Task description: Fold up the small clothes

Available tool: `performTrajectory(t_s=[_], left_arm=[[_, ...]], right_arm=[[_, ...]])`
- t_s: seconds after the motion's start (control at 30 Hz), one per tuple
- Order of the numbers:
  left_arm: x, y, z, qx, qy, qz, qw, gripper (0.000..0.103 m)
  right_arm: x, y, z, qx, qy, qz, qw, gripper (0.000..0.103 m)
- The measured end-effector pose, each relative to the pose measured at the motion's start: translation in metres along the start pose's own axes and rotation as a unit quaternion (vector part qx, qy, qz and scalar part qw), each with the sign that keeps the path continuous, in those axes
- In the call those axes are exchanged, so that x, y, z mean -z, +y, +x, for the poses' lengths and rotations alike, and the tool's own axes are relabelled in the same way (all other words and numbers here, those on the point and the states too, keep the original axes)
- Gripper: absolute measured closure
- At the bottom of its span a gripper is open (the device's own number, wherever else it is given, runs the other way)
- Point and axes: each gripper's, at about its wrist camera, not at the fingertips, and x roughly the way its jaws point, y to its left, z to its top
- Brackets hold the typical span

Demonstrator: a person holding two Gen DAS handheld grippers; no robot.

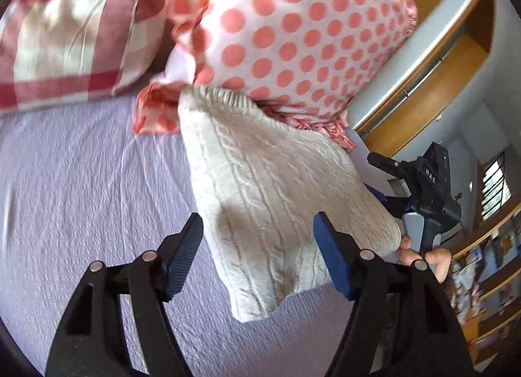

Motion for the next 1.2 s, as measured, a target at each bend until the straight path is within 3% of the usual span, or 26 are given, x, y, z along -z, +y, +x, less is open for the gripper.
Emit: performTrajectory(t_s=[0.13,0.27,0.3,0.33,0.37,0.47,0.5,0.6,0.67,0.73,0.8,0.83,0.9,0.93,0.97,1.0,1.03,1.1,1.2], left_arm=[[-0.005,0.015,0.029,0.034,0.048,-0.041,0.9974,0.031],[-0.010,0.021,0.048,0.057,0.058,-0.063,0.9947,0.025],[-0.012,0.021,0.051,0.061,0.058,-0.064,0.9944,0.024],[-0.014,0.021,0.054,0.063,0.056,-0.066,0.9943,0.024],[-0.016,0.021,0.056,0.065,0.053,-0.068,0.9941,0.026],[-0.023,0.028,0.061,0.059,0.052,-0.078,0.9938,0.053],[-0.024,0.032,0.055,0.070,0.049,-0.086,0.9926,0.061],[-0.025,0.033,0.014,0.067,0.027,-0.053,0.9960,0.063],[-0.022,0.038,-0.019,0.045,0.006,-0.023,0.9987,0.063],[-0.020,0.053,-0.038,0.005,-0.004,-0.017,0.9998,0.061],[-0.015,0.073,-0.039,-0.041,-0.001,-0.023,0.9989,0.055],[-0.011,0.082,-0.034,-0.045,0.005,-0.032,0.9984,0.053],[-0.003,0.088,-0.044,-0.040,-0.015,-0.047,0.9980,0.050],[0.001,0.083,-0.055,-0.048,-0.029,-0.042,0.9975,0.050],[0.007,0.076,-0.070,-0.062,-0.047,-0.027,0.9966,0.049],[0.017,0.067,-0.086,-0.078,-0.067,-0.007,0.9947,0.043],[0.029,0.060,-0.102,-0.094,-0.082,0.013,0.9921,0.036],[0.056,0.046,-0.125,-0.133,-0.098,0.041,0.9855,0.009],[0.095,0.028,-0.135,-0.184,-0.093,0.069,0.9761,0.002]], right_arm=[[0.005,-0.003,0.014,-0.010,0.039,0.004,0.999,0.015],[0.009,-0.011,0.019,-0.030,0.050,0.012,0.998,0.024],[0.010,-0.014,0.020,-0.034,0.054,0.015,0.998,0.031],[0.011,-0.017,0.023,-0.037,0.057,0.020,0.997,0.049],[0.013,-0.019,0.026,-0.055,0.063,0.024,0.996,0.058],[0.016,-0.015,0.027,-0.084,0.063,0.024,0.994,0.064],[0.017,-0.010,0.025,-0.105,0.058,0.021,0.993,0.065],[0.024,0.023,0.028,-0.166,0.053,-0.012,0.985,0.069],[0.030,0.050,0.041,-0.161,0.063,-0.046,0.984,0.070],[0.038,0.071,0.066,-0.127,0.091,-0.074,0.985,0.070],[0.049,0.090,0.086,-0.061,0.097,-0.119,0.986,0.064],[0.053,0.098,0.085,-0.037,0.085,-0.145,0.985,0.054],[0.057,0.112,0.064,0.007,0.045,-0.189,0.981,0.048],[0.061,0.119,0.046,0.039,0.007,-0.213,0.976,0.040],[0.066,0.127,0.026,0.066,-0.034,-0.236,0.969,0.019],[0.074,0.133,0.005,0.081,-0.072,-0.256,0.960,0.006],[0.086,0.139,-0.016,0.086,-0.105,-0.279,0.951,0.001],[0.111,0.142,-0.046,0.072,-0.132,-0.308,0.939,0.001],[0.150,0.140,-0.057,0.078,-0.098,-0.322,0.938,0.001]])
